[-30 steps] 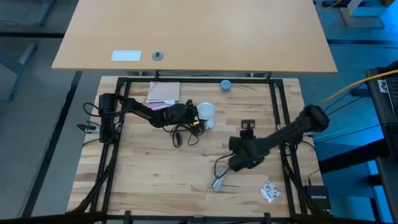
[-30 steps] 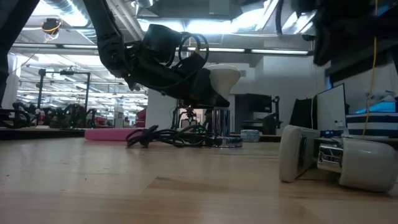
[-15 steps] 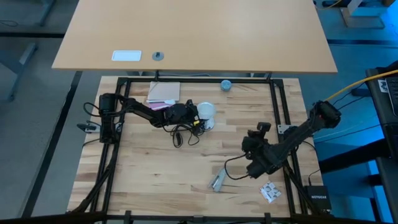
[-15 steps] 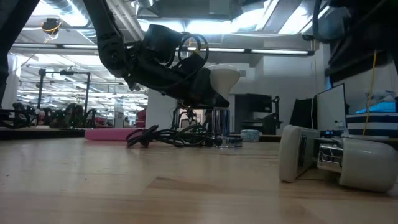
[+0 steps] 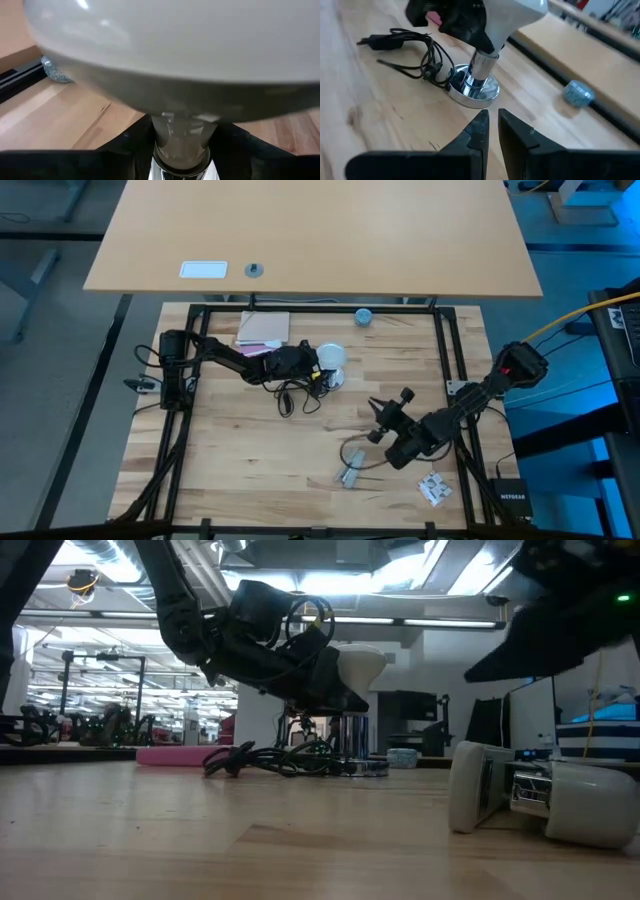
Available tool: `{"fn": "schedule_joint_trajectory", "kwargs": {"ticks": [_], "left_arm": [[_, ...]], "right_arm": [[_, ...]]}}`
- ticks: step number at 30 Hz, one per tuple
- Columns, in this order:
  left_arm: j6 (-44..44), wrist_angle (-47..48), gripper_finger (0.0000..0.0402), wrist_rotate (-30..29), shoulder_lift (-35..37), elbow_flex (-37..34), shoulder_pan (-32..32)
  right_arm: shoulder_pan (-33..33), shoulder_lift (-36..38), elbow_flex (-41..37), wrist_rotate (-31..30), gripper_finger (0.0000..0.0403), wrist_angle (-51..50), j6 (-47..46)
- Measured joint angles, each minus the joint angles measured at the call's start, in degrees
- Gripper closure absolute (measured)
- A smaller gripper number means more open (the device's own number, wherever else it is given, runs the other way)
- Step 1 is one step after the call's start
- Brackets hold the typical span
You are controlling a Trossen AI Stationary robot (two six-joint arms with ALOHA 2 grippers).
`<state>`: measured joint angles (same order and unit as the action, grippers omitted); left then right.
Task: Screw lightbulb
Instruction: Insert light bulb into the lamp
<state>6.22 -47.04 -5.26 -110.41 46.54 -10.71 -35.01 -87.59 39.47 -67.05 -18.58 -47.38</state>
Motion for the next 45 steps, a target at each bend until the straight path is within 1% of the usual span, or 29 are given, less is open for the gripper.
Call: {"fn": "schedule_joint_trajectory", "kwargs": {"ticks": [5, 10, 13, 15, 18, 22, 26, 36, 40, 45], "left_arm": [[-0.40, -0.05, 0.0247, 0.00, 0.00, -0.02, 0.21], [-0.81, -0.02, 0.0247, 0.01, 0.00, -0.02, 0.27], [-0.85, -0.03, 0.0247, 0.05, 0.00, -0.02, 0.27], [-0.50, -0.03, 0.0247, 0.05, 0.00, -0.02, 0.27], [-0.54, -0.05, 0.0247, 0.05, 0.00, -0.02, 0.27], [-0.61, -0.08, 0.0247, 0.11, 0.00, -0.02, 0.27], [-0.61, -0.08, 0.0247, 0.14, 0.00, 0.00, 0.27], [-0.57, -0.11, 0.0247, 0.16, 0.00, 0.00, 0.27], [-0.37, -0.12, 0.0247, 0.16, 0.00, 0.00, 0.27], [-0.29, -0.12, 0.0247, 0.14, 0.00, 0.00, 0.27]], "right_arm": [[4.67, 0.00, -0.12, 7.44, 0.0359, 5.53, 3.35], [9.89, 0.00, -0.12, 16.30, 0.0354, 10.22, 9.58], [13.13, -0.02, -0.12, 21.11, 0.0331, 13.63, 13.50], [15.14, -0.02, -0.12, 23.80, 0.0307, 16.44, 15.82], [17.49, -0.80, -0.12, 26.27, 0.0267, 22.50, 20.03], [19.35, -4.44, -0.10, 28.04, 0.0234, 31.66, 28.11], [20.58, -10.17, -0.10, 28.74, 0.0227, 41.02, 31.31], [23.64, -21.24, 0.07, 29.71, 0.0226, 57.57, 31.37], [24.69, -23.89, 2.51, 29.89, 0.0226, 57.18, 31.54], [25.51, -27.00, 7.23, 29.99, 0.0226, 55.65, 34.93]]}}
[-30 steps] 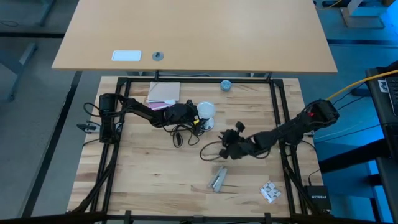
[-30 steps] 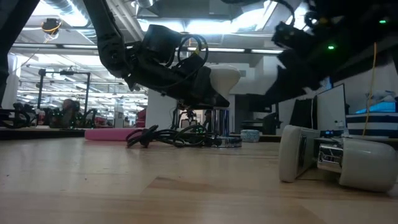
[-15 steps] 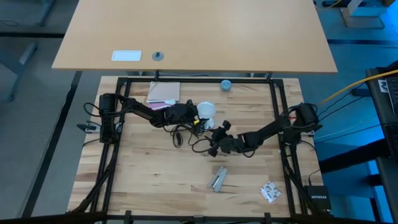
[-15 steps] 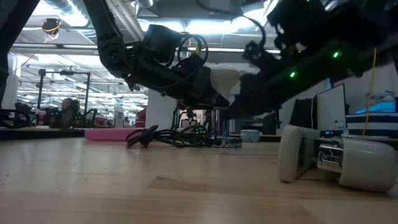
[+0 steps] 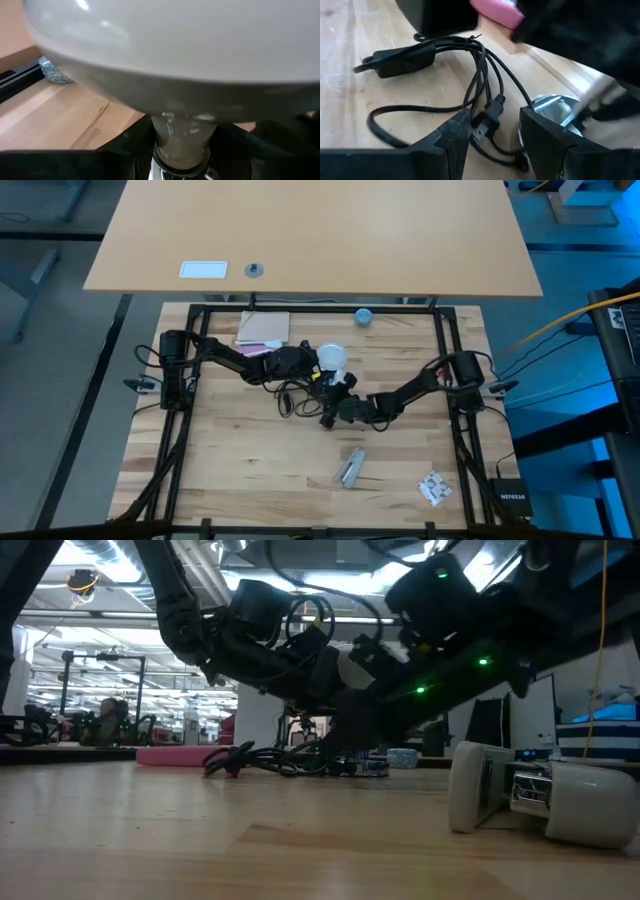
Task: Screw lightbulb
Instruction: Insert light bulb into the lamp
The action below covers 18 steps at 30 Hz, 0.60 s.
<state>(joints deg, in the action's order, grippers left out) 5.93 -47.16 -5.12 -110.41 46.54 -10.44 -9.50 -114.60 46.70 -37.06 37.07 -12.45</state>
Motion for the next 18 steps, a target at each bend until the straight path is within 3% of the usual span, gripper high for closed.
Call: {"fn": "schedule_joint_trajectory", "kwargs": {"ticks": [8, 18], "left_arm": [[-0.54, 0.02, 0.0247, 0.01, 0.00, 0.02, 0.04], [-0.63, 0.04, 0.0247, 0.04, 0.00, 0.02, 0.04]], "right_arm": [[0.51, -1.59, 5.73, 0.61, 0.0239, -12.86, 0.51], [0.53, -1.52, 5.83, 4.05, 0.0352, -15.12, 0.73]]}}
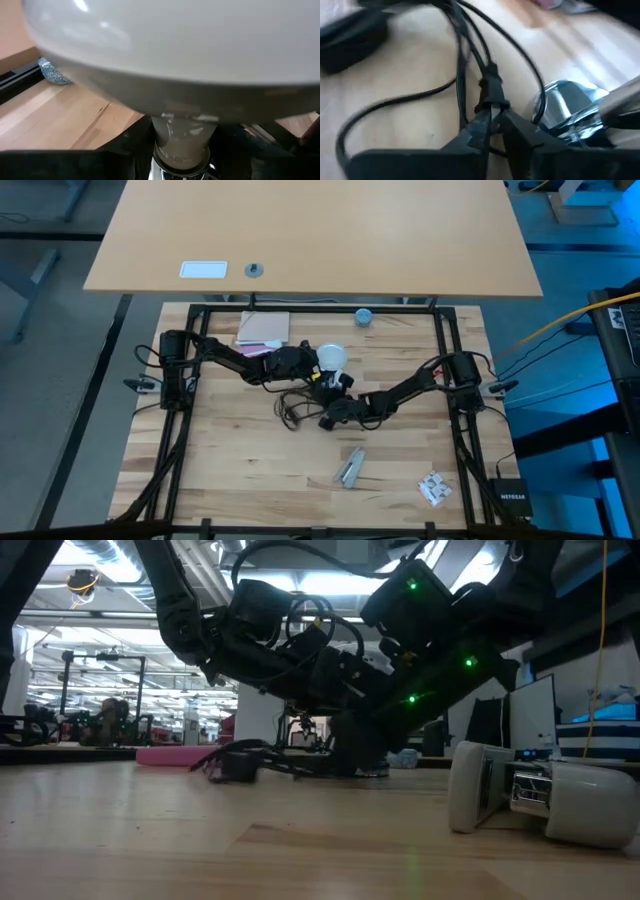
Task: Screw lightbulb
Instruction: Insert light bulb into the lamp
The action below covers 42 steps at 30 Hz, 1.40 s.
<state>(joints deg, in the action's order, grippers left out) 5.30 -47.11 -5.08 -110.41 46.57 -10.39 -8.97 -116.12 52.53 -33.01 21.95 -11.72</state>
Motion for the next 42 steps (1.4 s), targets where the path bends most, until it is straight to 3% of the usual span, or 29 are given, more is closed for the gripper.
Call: {"fn": "schedule_joint_trajectory", "kwargs": {"ticks": [3, 10, 15, 23, 35, 42], "left_arm": [[-0.02, 0.07, 0.0247, 0.00, 0.00, 0.02, 0.00], [-0.15, 0.11, 0.0247, 0.04, 0.00, 0.02, -0.02], [-0.15, 0.15, 0.0247, 0.02, 0.00, 0.02, -0.02], [-1.22, 0.20, 0.0247, 0.00, 0.00, 0.02, -0.02], [-1.28, 0.22, 0.0247, 1.71, 0.00, 0.04, 0.00], [-1.46, 0.24, 0.0247, 1.70, 0.00, 0.04, 0.92]], "right_arm": [[0.00, 0.09, 0.00, 1.78, 0.0384, -1.33, 0.07], [0.04, 0.33, 0.13, 4.72, 0.0371, -3.96, -1.98], [0.09, 0.92, 0.20, 6.27, 0.0385, -6.40, -4.66], [-0.15, 6.95, -0.04, 8.11, 0.0400, -21.85, -7.50], [-0.16, 8.86, 0.05, 1.51, 0.0402, -36.54, -13.83], [-0.15, 8.75, -0.13, -2.39, 0.0402, -38.03, -14.03]]}}
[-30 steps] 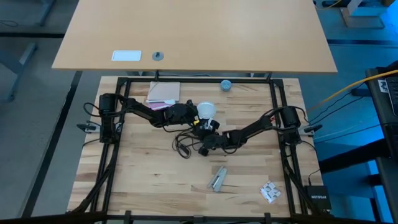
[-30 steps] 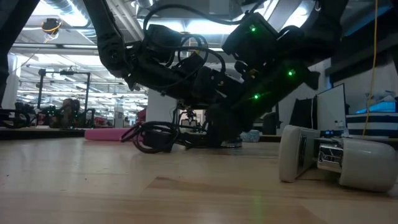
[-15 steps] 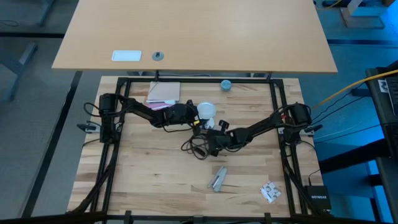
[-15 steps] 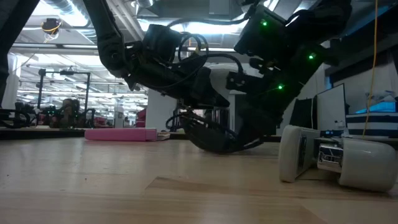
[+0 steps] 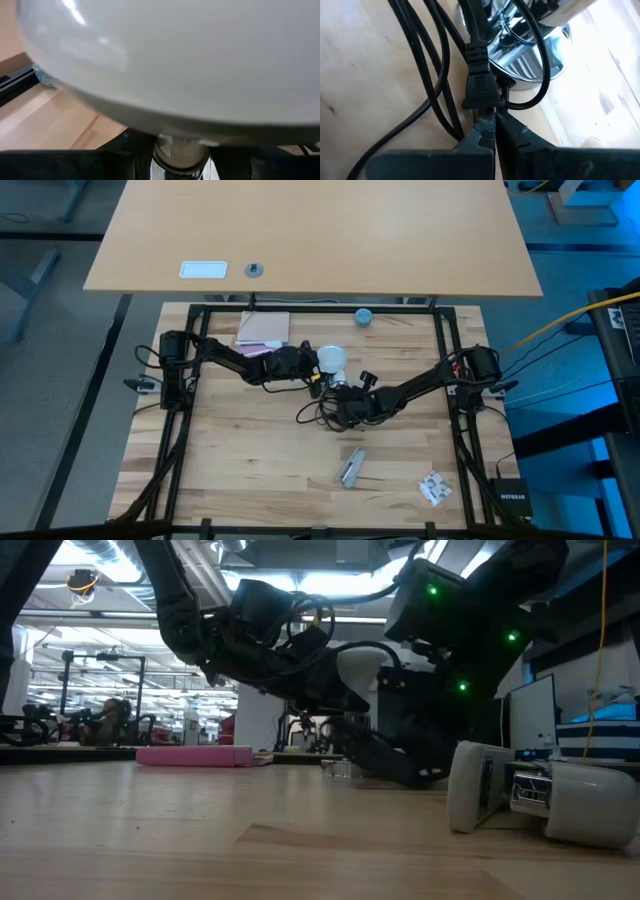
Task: Screw lightbulb
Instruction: Insert light bulb into the lamp
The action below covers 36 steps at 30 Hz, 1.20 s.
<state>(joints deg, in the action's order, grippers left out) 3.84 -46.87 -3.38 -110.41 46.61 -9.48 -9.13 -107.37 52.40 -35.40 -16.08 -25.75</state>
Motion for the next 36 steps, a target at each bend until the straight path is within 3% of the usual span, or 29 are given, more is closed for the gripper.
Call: {"fn": "schedule_joint_trajectory", "kwargs": {"ticks": [9, 36], "left_arm": [[-1.44, 2.43, 0.0247, 0.58, 0.20, 0.11, 0.70], [-1.11, 3.63, 0.0247, 2.31, 0.07, 0.00, 0.88]], "right_arm": [[1.19, -0.02, -0.07, -3.62, 0.0402, -0.97, 0.02], [11.99, -0.04, -0.09, -6.11, 0.0401, -0.85, 7.00]]}}
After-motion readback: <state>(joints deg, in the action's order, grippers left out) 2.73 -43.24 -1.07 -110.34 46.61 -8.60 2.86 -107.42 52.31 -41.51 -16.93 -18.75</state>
